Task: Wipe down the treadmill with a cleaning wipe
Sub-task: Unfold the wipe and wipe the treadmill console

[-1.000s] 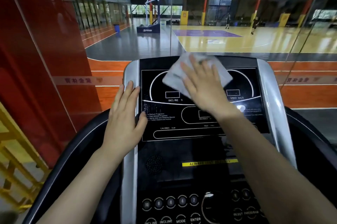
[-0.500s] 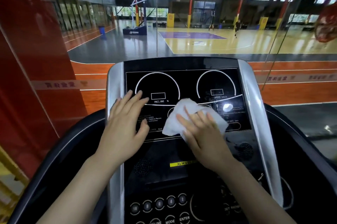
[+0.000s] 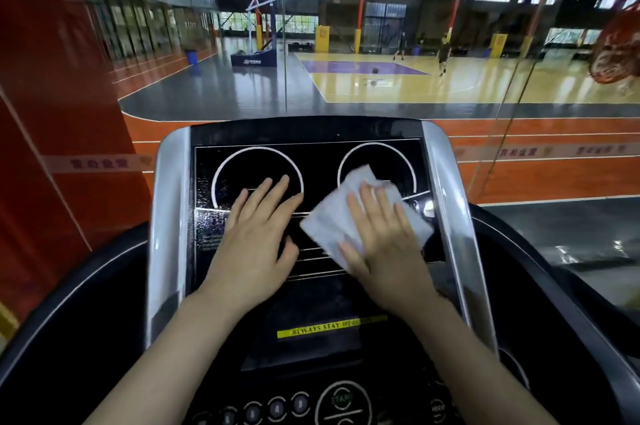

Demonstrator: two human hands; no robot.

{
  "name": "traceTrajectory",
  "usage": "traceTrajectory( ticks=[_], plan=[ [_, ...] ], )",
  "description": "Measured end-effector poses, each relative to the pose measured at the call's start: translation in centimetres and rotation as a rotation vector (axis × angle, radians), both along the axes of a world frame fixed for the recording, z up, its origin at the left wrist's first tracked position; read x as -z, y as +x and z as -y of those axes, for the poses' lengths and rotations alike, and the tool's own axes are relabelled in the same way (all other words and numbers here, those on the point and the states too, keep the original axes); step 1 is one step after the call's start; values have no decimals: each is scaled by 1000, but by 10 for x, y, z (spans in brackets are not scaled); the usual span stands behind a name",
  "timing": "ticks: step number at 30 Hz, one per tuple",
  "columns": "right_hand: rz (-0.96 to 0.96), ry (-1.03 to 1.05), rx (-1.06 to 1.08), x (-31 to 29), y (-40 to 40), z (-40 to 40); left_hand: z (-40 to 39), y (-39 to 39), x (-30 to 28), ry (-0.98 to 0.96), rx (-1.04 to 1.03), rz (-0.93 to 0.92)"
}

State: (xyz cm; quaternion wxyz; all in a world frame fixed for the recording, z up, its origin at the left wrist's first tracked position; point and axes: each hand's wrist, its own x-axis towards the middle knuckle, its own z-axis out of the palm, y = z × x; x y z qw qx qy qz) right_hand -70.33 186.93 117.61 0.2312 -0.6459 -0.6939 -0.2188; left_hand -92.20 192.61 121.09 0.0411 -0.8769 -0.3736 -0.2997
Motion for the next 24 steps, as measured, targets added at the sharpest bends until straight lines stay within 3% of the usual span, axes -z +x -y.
traceTrajectory(
  ticks=[3, 10, 13, 18, 21, 24],
  plan=[
    [26, -35, -37, 1, 21, 7, 5, 15, -1, 1, -2, -18],
    [-61, -10, 163, -109, 75, -102, 14, 45, -3, -8, -18, -6],
    [-91, 39, 137, -76, 73, -74, 19, 52, -1, -15, -6, -1],
    [-53, 11, 113, 16, 54, 41, 21, 61, 7, -28, 15, 6],
    [-16, 33, 73, 6, 65, 30, 21, 63, 7, -25, 5, 42],
    [-25, 58, 126, -48, 85, -30, 23, 67, 4, -20, 6, 86]
  ],
)
